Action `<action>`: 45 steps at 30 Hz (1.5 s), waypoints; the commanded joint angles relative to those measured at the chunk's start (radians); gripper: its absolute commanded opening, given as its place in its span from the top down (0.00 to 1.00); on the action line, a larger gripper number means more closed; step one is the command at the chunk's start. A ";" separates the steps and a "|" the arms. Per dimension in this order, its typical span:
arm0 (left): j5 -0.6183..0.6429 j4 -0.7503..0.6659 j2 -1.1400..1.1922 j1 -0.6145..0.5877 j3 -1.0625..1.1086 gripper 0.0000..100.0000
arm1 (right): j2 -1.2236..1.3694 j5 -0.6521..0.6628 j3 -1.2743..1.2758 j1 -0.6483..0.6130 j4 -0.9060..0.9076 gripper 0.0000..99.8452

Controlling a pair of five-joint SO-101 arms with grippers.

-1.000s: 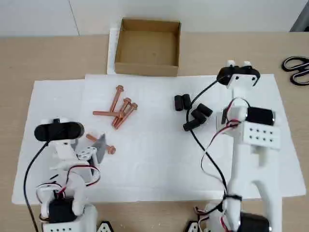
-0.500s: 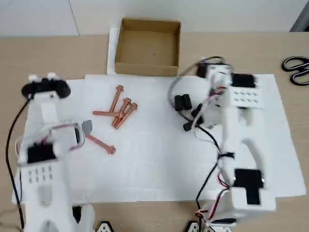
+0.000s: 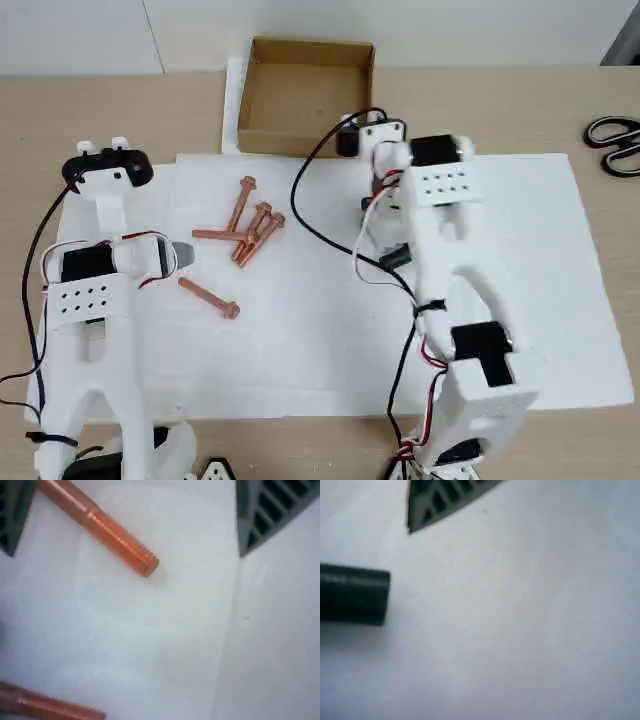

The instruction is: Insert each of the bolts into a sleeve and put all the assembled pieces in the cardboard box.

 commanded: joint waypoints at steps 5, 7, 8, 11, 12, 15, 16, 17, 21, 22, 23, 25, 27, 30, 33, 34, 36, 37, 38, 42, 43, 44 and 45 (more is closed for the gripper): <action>-0.002 -0.011 0.046 0.002 -0.050 0.73 | 0.064 -0.140 -0.081 -0.068 -0.016 0.74; -0.002 -0.008 0.098 0.002 -0.065 0.73 | 0.074 -0.143 -0.115 -0.077 -0.005 0.74; 0.002 0.005 0.129 0.002 -0.082 0.73 | 0.081 -0.147 -0.144 -0.084 0.012 0.74; 0.003 0.044 0.227 0.000 -0.151 0.73 | 0.108 -0.261 -0.219 -0.085 0.048 0.74; 0.003 0.052 0.253 0.000 -0.171 0.73 | 0.127 -0.288 -0.252 -0.084 0.068 0.74; 0.003 0.060 0.301 0.000 -0.200 0.73 | 0.188 -0.307 -0.327 -0.084 0.122 0.74; 0.002 0.060 0.304 0.000 -0.202 0.73 | 0.205 -0.307 -0.342 -0.084 0.136 0.74; -0.002 0.060 0.304 0.000 -0.200 0.73 | 0.219 -0.307 -0.351 -0.084 0.143 0.74; -0.015 0.081 0.304 0.002 -0.202 0.73 | 0.228 -0.301 -0.350 -0.081 0.148 0.74; -0.034 0.084 0.304 0.003 -0.202 0.73 | 0.228 -0.301 -0.350 -0.073 0.153 0.74; -0.049 0.091 0.302 0.009 -0.200 0.73 | 0.228 -0.301 -0.350 -0.062 0.153 0.74; -0.071 0.107 0.302 0.018 -0.200 0.73 | 0.228 -0.304 -0.354 -0.028 0.153 0.74; -0.081 0.117 0.302 0.037 -0.203 0.73 | 0.236 -0.308 -0.354 0.019 0.151 0.74; -0.086 0.115 0.302 0.072 -0.205 0.73 | 0.237 -0.302 -0.354 0.084 0.150 0.74; -0.074 0.109 0.302 0.109 -0.206 0.73 | 0.237 -0.262 -0.364 0.157 0.122 0.74; -0.054 0.109 0.302 0.115 -0.206 0.73 | 0.237 -0.224 -0.365 0.176 0.105 0.74; -0.025 0.106 0.302 0.118 -0.206 0.73 | 0.237 -0.126 -0.367 0.199 0.079 0.74; -0.015 0.095 0.302 0.115 -0.206 0.73 | 0.237 -0.080 -0.368 0.206 0.070 0.74; -0.003 0.091 0.302 0.112 -0.206 0.73 | 0.237 -0.037 -0.374 0.214 0.068 0.74; 0.034 0.087 0.302 0.103 -0.206 0.73 | 0.275 0.106 -0.428 0.232 0.068 0.74; 0.037 0.087 0.302 0.103 -0.206 0.73 | 0.298 0.129 -0.446 0.234 0.068 0.74; 0.037 0.087 0.302 0.103 -0.206 0.73 | 0.323 0.150 -0.466 0.234 0.070 0.74; 0.037 0.087 0.302 0.103 -0.206 0.73 | 0.352 0.164 -0.489 0.234 0.073 0.74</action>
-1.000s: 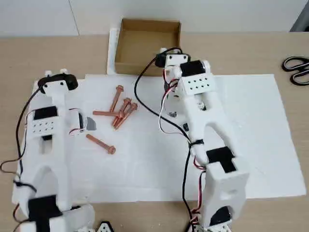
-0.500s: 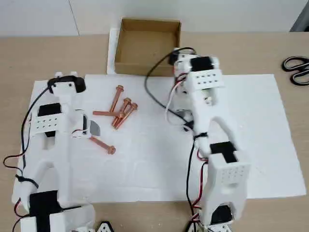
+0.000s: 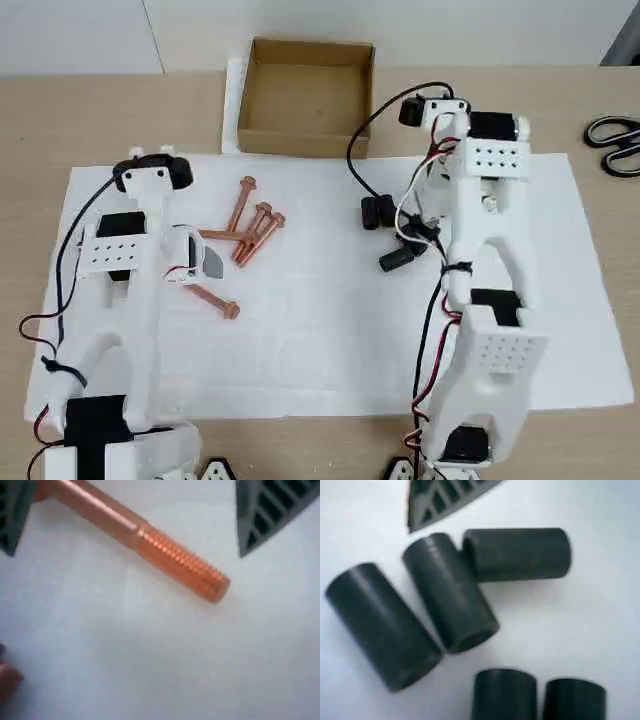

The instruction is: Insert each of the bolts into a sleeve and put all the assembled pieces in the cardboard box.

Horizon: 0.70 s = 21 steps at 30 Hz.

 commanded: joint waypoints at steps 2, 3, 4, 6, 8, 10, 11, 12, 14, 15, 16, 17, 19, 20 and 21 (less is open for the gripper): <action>0.009 -0.021 -0.002 -0.006 -0.048 0.73 | 0.093 0.072 -0.133 0.001 0.001 0.74; 0.009 -0.021 -0.002 -0.006 -0.048 0.73 | 0.125 0.072 -0.161 -0.001 0.007 0.74; 0.009 -0.021 -0.002 -0.006 -0.048 0.73 | 0.156 0.074 -0.196 -0.001 0.019 0.74; 0.009 -0.021 -0.002 -0.006 -0.048 0.73 | 0.209 0.074 -0.269 -0.002 0.044 0.74; 0.009 -0.021 -0.002 -0.006 -0.048 0.73 | 0.255 0.081 -0.338 -0.005 0.067 0.74; 0.011 -0.028 -0.002 -0.006 -0.048 0.73 | 0.286 0.094 -0.364 -0.015 0.071 0.75; 0.011 -0.034 -0.002 -0.006 -0.045 0.73 | 0.295 0.094 -0.365 -0.021 0.070 0.75; 0.011 -0.035 -0.002 -0.006 -0.045 0.73 | 0.306 0.094 -0.365 -0.030 0.070 0.75; 0.011 -0.035 -0.002 -0.006 -0.045 0.73 | 0.318 0.094 -0.365 -0.047 0.070 0.75; 0.011 -0.035 -0.002 -0.006 -0.045 0.73 | 0.325 0.094 -0.365 -0.056 0.068 0.75; 0.011 -0.035 -0.002 -0.006 -0.045 0.73 | 0.328 0.094 -0.365 -0.064 0.068 0.75; 0.011 -0.035 -0.002 -0.006 -0.045 0.73 | 0.329 0.094 -0.365 -0.073 0.070 0.75; 0.011 -0.034 -0.002 -0.006 -0.044 0.73 | 0.329 0.092 -0.365 -0.085 0.071 0.76; 0.011 -0.034 -0.002 -0.006 -0.044 0.73 | 0.326 0.091 -0.365 -0.088 0.073 0.77; 0.011 -0.034 -0.002 -0.006 -0.044 0.73 | 0.323 0.091 -0.365 -0.093 0.077 0.77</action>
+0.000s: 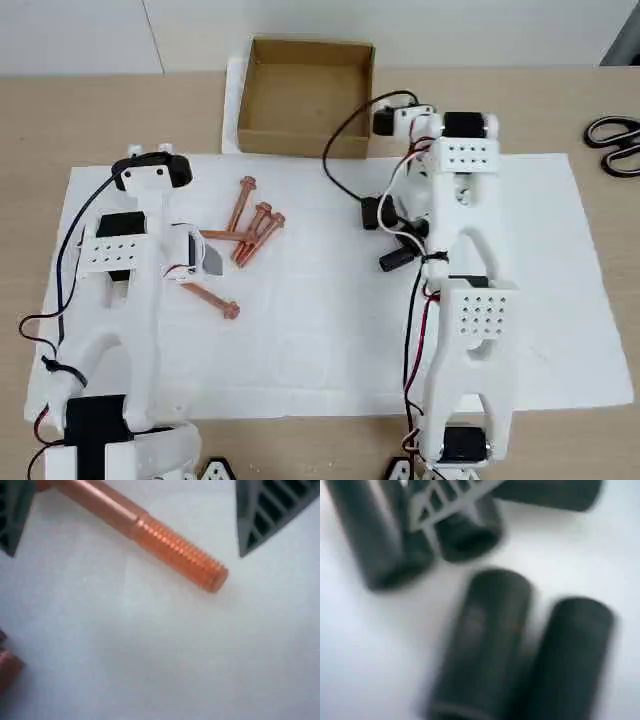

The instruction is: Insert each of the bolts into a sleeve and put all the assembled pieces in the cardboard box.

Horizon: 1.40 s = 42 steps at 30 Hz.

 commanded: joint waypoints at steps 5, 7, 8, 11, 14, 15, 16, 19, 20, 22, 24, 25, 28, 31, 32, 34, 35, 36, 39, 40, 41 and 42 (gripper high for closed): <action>0.006 -0.017 -0.002 -0.006 -0.044 0.73 | 0.004 0.005 -0.020 -0.024 0.013 0.77; 0.006 -0.017 -0.002 -0.006 -0.044 0.73 | 0.013 0.005 0.005 -0.021 0.013 0.78; 0.006 -0.017 -0.002 -0.006 -0.044 0.73 | 0.021 0.006 0.015 -0.021 0.012 0.78; 0.006 -0.017 -0.002 -0.006 -0.044 0.73 | 0.051 0.006 0.029 -0.015 0.012 0.78; 0.006 -0.017 -0.002 -0.006 -0.042 0.73 | 0.076 0.008 0.025 0.012 0.007 0.78; 0.006 -0.017 -0.002 -0.006 -0.042 0.73 | 0.084 0.008 0.025 0.022 0.007 0.78; 0.006 -0.017 -0.002 -0.006 -0.042 0.73 | 0.091 0.008 0.025 0.031 0.005 0.78; 0.006 -0.017 -0.002 -0.006 -0.042 0.73 | 0.107 0.009 0.025 0.061 0.002 0.79; 0.006 -0.017 -0.002 -0.006 -0.042 0.73 | 0.111 0.009 0.023 0.068 0.002 0.81; 0.006 -0.017 -0.002 -0.006 -0.042 0.73 | 0.120 0.009 0.023 0.077 0.002 0.85; 0.006 -0.017 -0.002 -0.006 -0.042 0.73 | 0.128 0.009 0.023 0.085 0.002 0.87; 0.006 -0.017 -0.002 -0.006 -0.042 0.73 | 0.130 0.009 0.023 0.085 0.002 0.88; 0.006 -0.017 -0.002 -0.006 -0.042 0.73 | 0.125 0.006 0.023 0.085 0.002 0.91; 0.006 -0.017 0.000 -0.006 -0.042 0.73 | 0.119 0.003 0.015 0.081 0.002 0.95; 0.006 -0.017 0.000 -0.006 -0.042 0.73 | 0.119 0.003 0.006 0.081 0.008 0.96; 0.006 -0.017 0.003 -0.006 -0.042 0.73 | 0.119 0.000 -0.006 0.081 0.010 0.99; 0.006 -0.017 0.003 -0.006 -0.042 0.73 | 0.117 -0.014 -0.006 0.081 0.008 1.00; 0.006 -0.017 0.003 -0.006 -0.042 0.73 | 0.116 -0.029 -0.014 0.084 0.008 1.00; 0.005 -0.017 0.003 -0.006 -0.042 0.73 | 0.082 -0.058 -0.043 0.088 0.012 1.00; 0.005 -0.017 0.003 -0.005 -0.042 0.73 | 0.061 -0.066 -0.046 0.090 0.012 1.00; 0.003 -0.017 0.003 -0.003 -0.042 0.73 | 0.035 -0.071 -0.046 0.088 0.013 1.00; 0.002 -0.017 0.003 -0.003 -0.044 0.73 | 0.007 -0.075 -0.043 0.085 0.016 1.00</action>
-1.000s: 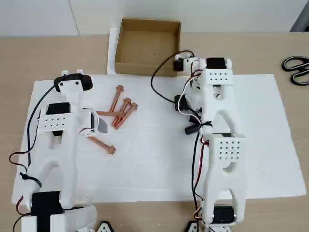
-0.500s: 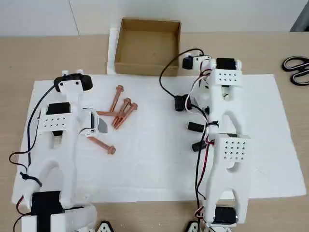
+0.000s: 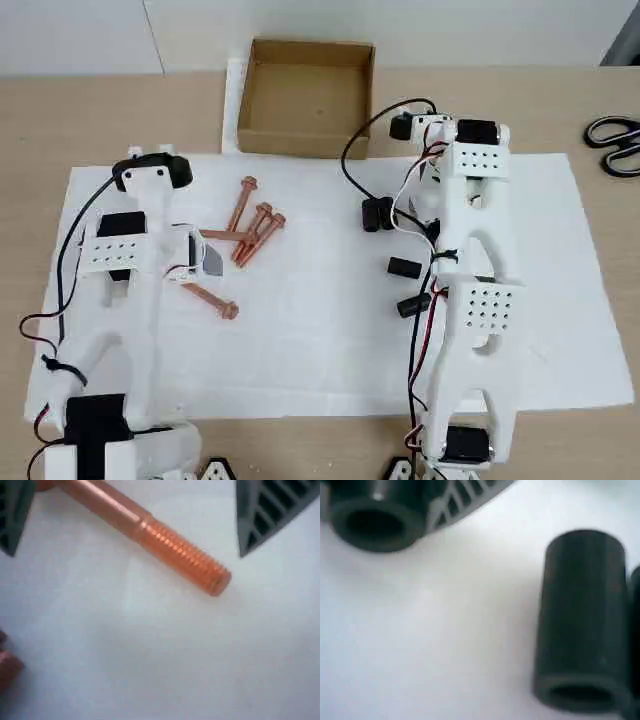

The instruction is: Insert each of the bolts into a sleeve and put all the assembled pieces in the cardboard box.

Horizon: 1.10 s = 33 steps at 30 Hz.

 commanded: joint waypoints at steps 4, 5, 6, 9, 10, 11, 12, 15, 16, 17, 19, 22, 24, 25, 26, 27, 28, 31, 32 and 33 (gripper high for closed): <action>-0.006 -0.015 -0.008 0.000 -0.050 0.73 | -0.180 -0.066 -0.005 0.007 0.038 1.00; -0.026 -0.012 -0.008 0.000 -0.054 0.73 | -0.206 -0.080 0.006 0.007 0.038 1.00; -0.052 -0.005 -0.002 0.002 -0.065 0.73 | -0.229 -0.089 0.025 0.005 0.038 1.00; -0.129 0.060 0.002 0.000 -0.122 0.73 | -0.311 -0.100 0.121 -0.008 0.039 1.00; -0.166 0.091 0.002 0.002 -0.150 0.73 | -0.343 -0.101 0.158 -0.010 0.039 1.00; -0.212 0.120 0.002 0.002 -0.180 0.73 | -0.377 -0.101 0.192 -0.010 0.039 1.00; -0.267 0.144 0.002 0.002 -0.205 0.73 | -0.410 -0.101 0.224 -0.008 0.039 1.00; -0.511 0.232 0.002 0.006 -0.245 0.73 | -0.504 -0.101 0.305 -0.004 0.039 1.00; -0.618 0.265 0.002 0.014 -0.245 0.73 | -0.532 -0.101 0.325 -0.004 0.039 1.00; -0.723 0.305 0.002 0.023 -0.243 0.73 | -0.555 -0.098 0.344 -0.002 0.039 1.00; -0.891 0.373 0.002 0.032 -0.243 0.73 | -0.591 -0.097 0.371 -0.002 0.038 1.00; -1.026 0.379 0.002 0.037 -0.242 0.73 | -0.622 -0.097 0.397 -0.002 0.038 1.00; -1.089 0.345 0.002 0.038 -0.228 0.73 | -0.633 -0.097 0.413 -0.001 0.038 1.00; -1.112 0.313 0.002 0.040 -0.211 0.73 | -0.636 -0.100 0.422 -0.001 0.038 1.00; -1.131 0.270 0.002 0.040 -0.191 0.73 | -0.639 -0.101 0.433 -0.001 0.038 1.00; -1.149 0.219 0.002 0.040 -0.166 0.73 | -0.642 -0.101 0.440 -0.001 0.038 1.00; -1.172 0.164 0.002 0.040 -0.139 0.73 | -0.644 -0.103 0.450 -0.001 0.038 1.00; -1.229 0.000 0.002 0.041 -0.050 0.73 | -0.644 -0.106 0.465 -0.001 0.038 1.00; -1.237 -0.044 0.002 0.041 -0.022 0.73 | -0.644 -0.115 0.465 -0.001 0.038 1.00; -1.240 -0.083 0.002 0.043 0.002 0.73 | -0.644 -0.124 0.465 -0.001 0.038 1.00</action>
